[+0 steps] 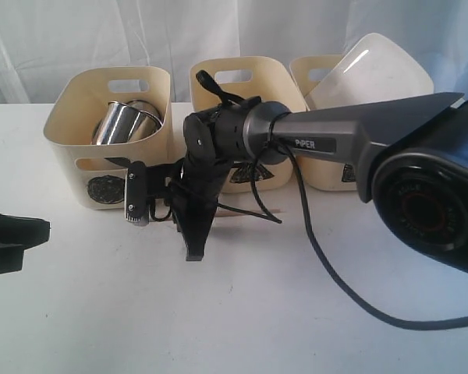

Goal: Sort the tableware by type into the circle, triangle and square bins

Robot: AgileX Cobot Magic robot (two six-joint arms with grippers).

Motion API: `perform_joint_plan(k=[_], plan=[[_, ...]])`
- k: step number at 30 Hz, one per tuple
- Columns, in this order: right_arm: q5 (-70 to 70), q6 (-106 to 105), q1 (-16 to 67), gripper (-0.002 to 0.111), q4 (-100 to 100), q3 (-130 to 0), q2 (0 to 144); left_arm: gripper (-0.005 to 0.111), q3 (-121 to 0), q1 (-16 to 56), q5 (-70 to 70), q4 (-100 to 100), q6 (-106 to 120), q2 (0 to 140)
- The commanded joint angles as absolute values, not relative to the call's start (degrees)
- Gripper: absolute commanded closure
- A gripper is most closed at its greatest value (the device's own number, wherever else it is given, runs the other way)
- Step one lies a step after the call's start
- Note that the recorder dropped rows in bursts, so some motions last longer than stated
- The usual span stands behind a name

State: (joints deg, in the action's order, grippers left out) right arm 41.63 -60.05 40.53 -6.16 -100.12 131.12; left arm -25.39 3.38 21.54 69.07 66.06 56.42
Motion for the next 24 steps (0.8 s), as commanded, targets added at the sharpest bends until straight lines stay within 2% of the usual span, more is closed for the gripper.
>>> perform_joint_plan(k=[1, 14, 24], plan=[[33.8, -59.7, 40.6, 0.108, -5.9, -100.1, 129.4, 0.107, -25.2, 3.3, 22.0, 69.5, 65.9, 56.1], [27.9, -60.2, 40.6, 0.108, -4.0, -100.2, 131.5, 0.107, -25.2, 3.3, 21.9, 69.5, 65.9, 56.1], [33.2, -60.2, 40.5, 0.108, -3.9, -104.0, 134.8, 0.107, -25.2, 3.3, 21.9, 69.5, 65.9, 56.1]])
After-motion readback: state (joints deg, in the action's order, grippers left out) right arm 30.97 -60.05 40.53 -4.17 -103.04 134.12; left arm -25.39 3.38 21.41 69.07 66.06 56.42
